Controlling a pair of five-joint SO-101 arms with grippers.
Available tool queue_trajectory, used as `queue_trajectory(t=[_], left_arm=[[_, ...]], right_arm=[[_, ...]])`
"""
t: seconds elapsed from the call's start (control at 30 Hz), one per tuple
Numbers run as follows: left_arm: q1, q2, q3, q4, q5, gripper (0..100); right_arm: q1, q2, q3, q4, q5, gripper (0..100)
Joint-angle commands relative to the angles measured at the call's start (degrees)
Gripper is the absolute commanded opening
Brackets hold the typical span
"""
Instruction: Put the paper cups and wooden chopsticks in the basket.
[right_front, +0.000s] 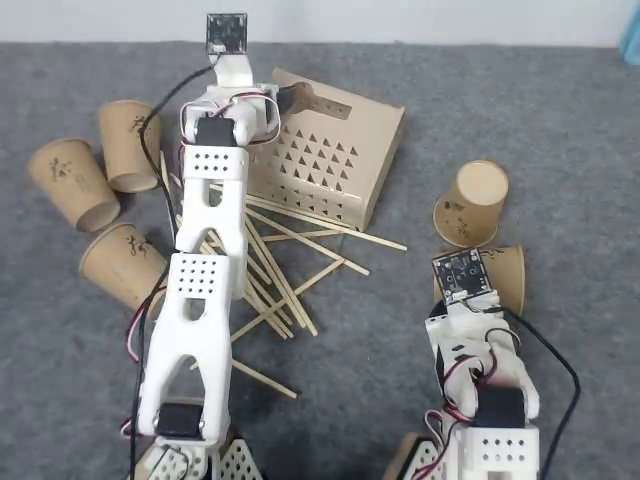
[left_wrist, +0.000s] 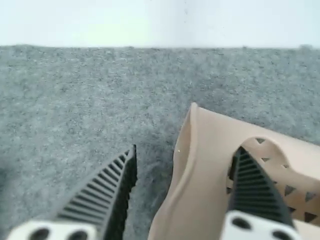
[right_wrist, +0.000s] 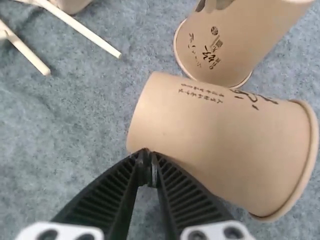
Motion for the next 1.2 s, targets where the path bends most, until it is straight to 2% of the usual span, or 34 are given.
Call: queue_trajectory(t=[0.0,0.2,0.43,0.6,0.77,1.07,1.17], left_arm=[[0.5,-0.3,-0.4,1.2,0.4,29],[3.1,0.2,-0.5,6.4,-3.5,26],[4.2,-0.4,-0.6,6.8,-4.0,0],[3.7,-2.3,-0.6,6.9,-5.4,1],[2.8,-9.2,-0.3,7.7,-15.7,1],[1.4,-25.3,-0.3,20.3,-36.8,1],[0.7,-31.5,-0.3,21.5,-41.8,1]], right_arm=[[-0.2,-0.9,1.1,0.5,0.7,0.9],[-0.3,-0.9,1.1,0.5,0.7,0.9],[-0.2,-0.9,1.1,0.5,0.7,0.9],[-0.1,-0.9,1.1,0.4,0.7,0.9],[-0.1,-0.9,1.1,0.3,0.7,0.9],[-0.1,-0.9,1.1,0.3,0.7,0.9],[-0.1,-0.9,1.1,0.3,0.7,0.9]])
